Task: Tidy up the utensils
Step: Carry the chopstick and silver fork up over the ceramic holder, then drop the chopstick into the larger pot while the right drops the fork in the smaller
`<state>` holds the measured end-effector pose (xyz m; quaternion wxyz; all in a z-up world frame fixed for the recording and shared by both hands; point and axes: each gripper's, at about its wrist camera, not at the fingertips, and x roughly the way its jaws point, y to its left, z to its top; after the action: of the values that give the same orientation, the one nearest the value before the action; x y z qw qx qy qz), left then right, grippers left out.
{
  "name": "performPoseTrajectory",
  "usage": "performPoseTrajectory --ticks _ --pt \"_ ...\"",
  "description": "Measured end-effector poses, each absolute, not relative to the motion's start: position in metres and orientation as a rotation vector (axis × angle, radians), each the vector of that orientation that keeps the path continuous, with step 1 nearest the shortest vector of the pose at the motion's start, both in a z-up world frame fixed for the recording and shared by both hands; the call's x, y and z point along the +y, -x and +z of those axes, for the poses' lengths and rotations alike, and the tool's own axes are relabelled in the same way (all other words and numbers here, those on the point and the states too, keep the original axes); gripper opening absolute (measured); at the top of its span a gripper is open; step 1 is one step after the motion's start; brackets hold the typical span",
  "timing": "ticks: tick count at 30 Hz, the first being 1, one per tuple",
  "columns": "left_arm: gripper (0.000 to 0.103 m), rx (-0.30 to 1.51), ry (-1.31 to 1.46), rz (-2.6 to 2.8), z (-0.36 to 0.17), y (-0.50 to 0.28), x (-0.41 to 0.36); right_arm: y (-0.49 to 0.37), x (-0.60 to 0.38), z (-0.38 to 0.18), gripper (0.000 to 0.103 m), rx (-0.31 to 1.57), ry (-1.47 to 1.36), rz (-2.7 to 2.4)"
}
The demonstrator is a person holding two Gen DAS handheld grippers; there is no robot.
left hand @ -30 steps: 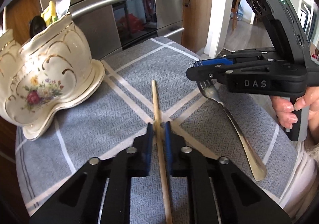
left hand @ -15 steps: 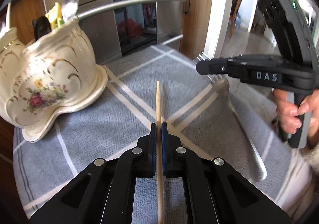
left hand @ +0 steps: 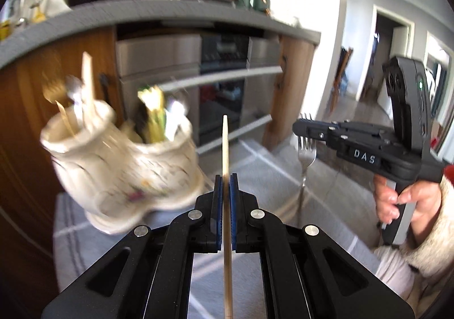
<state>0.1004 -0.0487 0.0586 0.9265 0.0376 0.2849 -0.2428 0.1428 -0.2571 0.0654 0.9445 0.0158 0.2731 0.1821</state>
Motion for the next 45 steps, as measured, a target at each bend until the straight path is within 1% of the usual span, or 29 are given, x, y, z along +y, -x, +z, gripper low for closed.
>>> performPoseTrajectory --ticks 11,16,20,24,34,39,45 --pt "0.005 0.388 0.031 -0.379 0.139 -0.120 0.026 -0.163 -0.199 0.139 0.002 0.398 0.032 0.413" --pt "0.005 0.347 0.097 -0.337 0.157 -0.147 0.053 -0.169 -0.183 0.170 0.002 0.315 0.007 0.402" --pt "0.005 0.316 0.128 -0.319 0.163 -0.165 0.057 -0.176 -0.173 0.184 0.002 0.262 0.006 0.343" --pt "0.005 0.277 0.130 -0.311 0.161 -0.184 0.056 -0.188 -0.164 0.184 0.002 0.263 0.021 0.312" --pt "0.005 0.207 0.126 -0.294 0.132 -0.210 0.046 -0.207 -0.153 0.161 0.002 0.281 0.084 0.267" --pt "0.005 0.198 0.095 -0.282 0.119 -0.207 0.043 -0.211 -0.148 0.148 0.002 0.306 0.120 0.270" --pt "0.005 0.148 0.104 -0.263 0.127 -0.191 0.058 -0.213 -0.141 0.137 0.002 0.329 0.148 0.292"
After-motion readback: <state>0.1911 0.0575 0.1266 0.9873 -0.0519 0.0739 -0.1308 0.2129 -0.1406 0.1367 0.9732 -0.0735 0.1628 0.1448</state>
